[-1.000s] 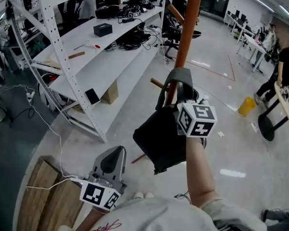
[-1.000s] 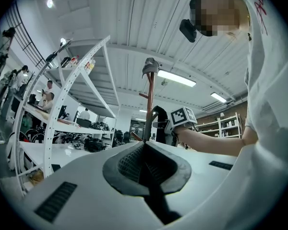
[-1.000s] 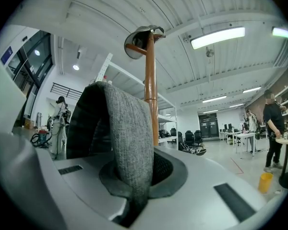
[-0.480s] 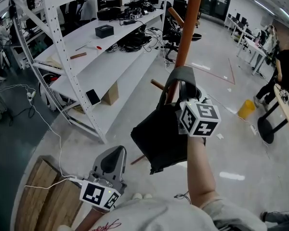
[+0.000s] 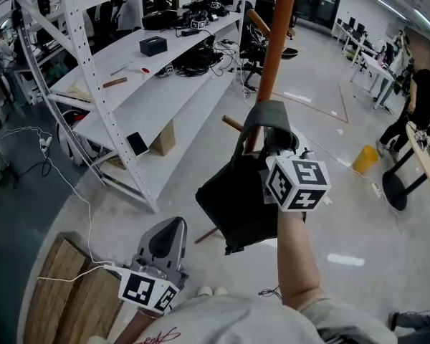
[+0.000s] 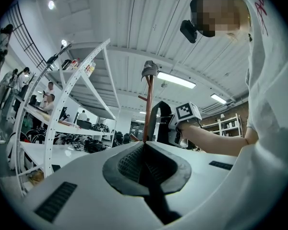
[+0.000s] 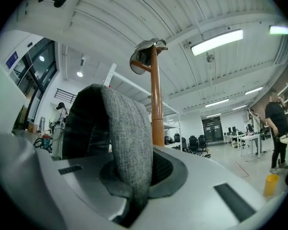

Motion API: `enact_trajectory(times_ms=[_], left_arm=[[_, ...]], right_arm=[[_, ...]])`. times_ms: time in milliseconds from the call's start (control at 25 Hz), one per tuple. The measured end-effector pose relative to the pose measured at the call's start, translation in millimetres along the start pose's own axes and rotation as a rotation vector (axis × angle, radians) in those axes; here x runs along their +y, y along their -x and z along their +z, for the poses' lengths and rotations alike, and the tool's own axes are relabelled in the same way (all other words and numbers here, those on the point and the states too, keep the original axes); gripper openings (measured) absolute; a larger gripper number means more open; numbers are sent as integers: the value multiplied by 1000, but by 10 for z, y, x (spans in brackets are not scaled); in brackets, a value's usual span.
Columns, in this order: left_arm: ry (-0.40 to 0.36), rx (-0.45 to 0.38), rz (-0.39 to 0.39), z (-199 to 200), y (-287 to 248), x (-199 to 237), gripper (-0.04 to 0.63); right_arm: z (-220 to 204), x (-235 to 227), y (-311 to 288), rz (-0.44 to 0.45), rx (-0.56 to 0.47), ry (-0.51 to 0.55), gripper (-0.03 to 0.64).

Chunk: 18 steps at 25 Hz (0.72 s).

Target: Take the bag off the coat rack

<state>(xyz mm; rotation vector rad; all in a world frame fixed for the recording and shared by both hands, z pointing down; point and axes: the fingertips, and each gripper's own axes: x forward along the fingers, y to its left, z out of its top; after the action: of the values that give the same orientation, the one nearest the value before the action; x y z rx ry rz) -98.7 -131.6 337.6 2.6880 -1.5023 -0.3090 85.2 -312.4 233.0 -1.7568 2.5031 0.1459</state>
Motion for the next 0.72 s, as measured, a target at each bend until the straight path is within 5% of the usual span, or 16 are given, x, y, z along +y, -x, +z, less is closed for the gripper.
enact_trajectory(times_ms=[720], left_arm=[[-2,-6,-42,30,0,-131,20]], right_arm=[[129,226,525,66,-41,-37,18]])
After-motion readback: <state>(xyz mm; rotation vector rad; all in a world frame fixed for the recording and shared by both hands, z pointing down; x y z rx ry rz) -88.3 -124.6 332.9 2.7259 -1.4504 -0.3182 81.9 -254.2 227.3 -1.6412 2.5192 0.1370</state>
